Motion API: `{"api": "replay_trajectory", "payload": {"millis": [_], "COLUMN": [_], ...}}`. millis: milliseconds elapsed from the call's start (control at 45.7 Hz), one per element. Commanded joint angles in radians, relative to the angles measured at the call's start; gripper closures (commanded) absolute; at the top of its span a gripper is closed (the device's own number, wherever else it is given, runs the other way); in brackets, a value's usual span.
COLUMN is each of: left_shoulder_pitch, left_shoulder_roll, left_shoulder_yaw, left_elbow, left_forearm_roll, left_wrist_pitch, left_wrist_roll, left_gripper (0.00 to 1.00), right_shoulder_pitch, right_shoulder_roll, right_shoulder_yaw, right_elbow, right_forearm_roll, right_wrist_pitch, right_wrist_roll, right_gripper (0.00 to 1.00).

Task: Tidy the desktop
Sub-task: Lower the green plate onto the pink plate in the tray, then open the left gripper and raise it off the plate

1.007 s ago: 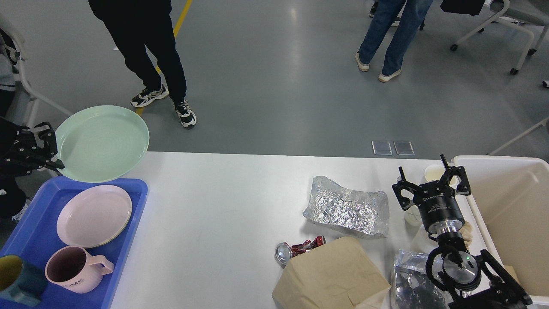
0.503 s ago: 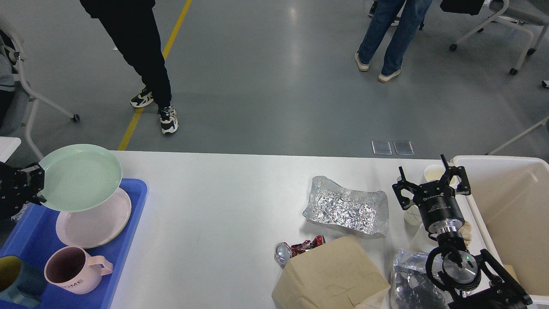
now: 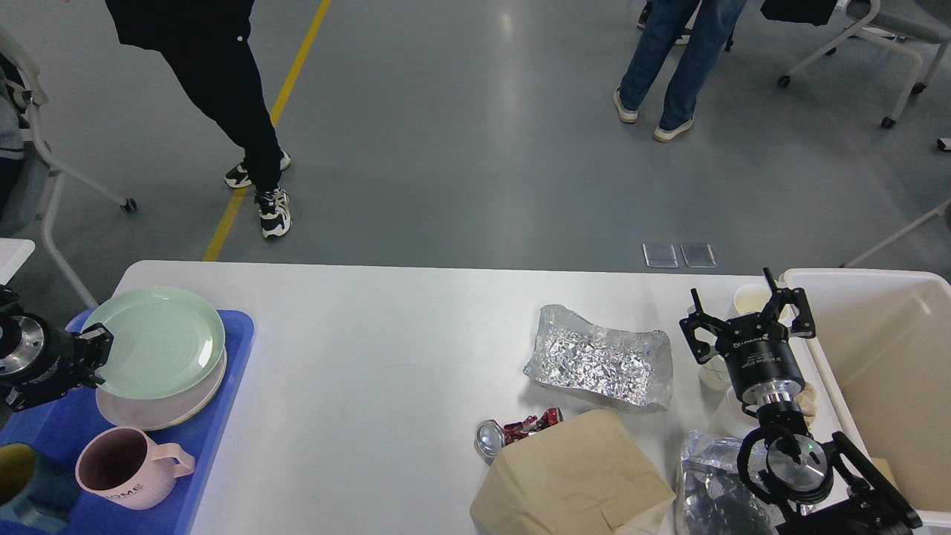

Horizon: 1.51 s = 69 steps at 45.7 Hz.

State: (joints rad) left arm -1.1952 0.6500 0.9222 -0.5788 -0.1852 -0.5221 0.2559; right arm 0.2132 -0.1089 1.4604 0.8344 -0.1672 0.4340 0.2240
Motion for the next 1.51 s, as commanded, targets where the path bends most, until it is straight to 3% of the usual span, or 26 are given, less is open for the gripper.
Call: {"api": "replay_trajectory", "payload": {"millis": [0,306,438,569,788,897,941,1182,1357,1488], "left_shoulder_pitch": [0.014,0.023,0.023,0.023,0.023,0.016,0.008,-0.058,-0.126,-0.184], "left_shoulder_roll": [0.0,0.002,0.002,0.002,0.005,0.01,0.011,0.02,0.013,0.016], "left_shoulder_yaw": [0.007,-0.003,-0.005,-0.005,-0.005,-0.002,-0.002,0.01,0.01,-0.003], "left_elbow": [-0.003,-0.015,-0.024,-0.024,-0.024,-0.023,-0.023,-0.023,-0.027,-0.107], "left_forearm_roll": [0.006,0.036,0.036,0.036,0.035,0.035,0.035,0.035,0.035,0.035], "left_wrist_pitch": [0.001,0.001,-0.013,-0.013,-0.006,-0.001,-0.001,-0.029,-0.067,-0.119], "left_wrist_roll": [0.0,-0.009,-0.01,-0.014,-0.014,-0.015,-0.015,-0.001,-0.003,-0.015], "left_gripper": [1.0,1.0,0.94,0.81,0.52,0.25,0.2,0.05,0.04,0.04], "right_shoulder_pitch": [0.0,0.0,0.0,0.0,0.0,0.0,0.0,0.0,0.0,0.0], "right_shoulder_roll": [0.0,0.0,0.0,0.0,0.0,0.0,0.0,0.0,0.0,0.0], "right_shoulder_yaw": [0.0,0.0,0.0,0.0,0.0,0.0,0.0,0.0,0.0,0.0], "right_elbow": [0.0,0.0,0.0,0.0,0.0,0.0,0.0,0.0,0.0,0.0], "right_forearm_roll": [0.0,0.0,0.0,0.0,0.0,0.0,0.0,0.0,0.0,0.0], "right_wrist_pitch": [0.0,0.0,0.0,0.0,0.0,0.0,0.0,0.0,0.0,0.0], "right_wrist_roll": [0.0,0.0,0.0,0.0,0.0,0.0,0.0,0.0,0.0,0.0], "right_gripper": [0.0,0.0,0.0,0.0,0.0,0.0,0.0,0.0,0.0,0.0]}}
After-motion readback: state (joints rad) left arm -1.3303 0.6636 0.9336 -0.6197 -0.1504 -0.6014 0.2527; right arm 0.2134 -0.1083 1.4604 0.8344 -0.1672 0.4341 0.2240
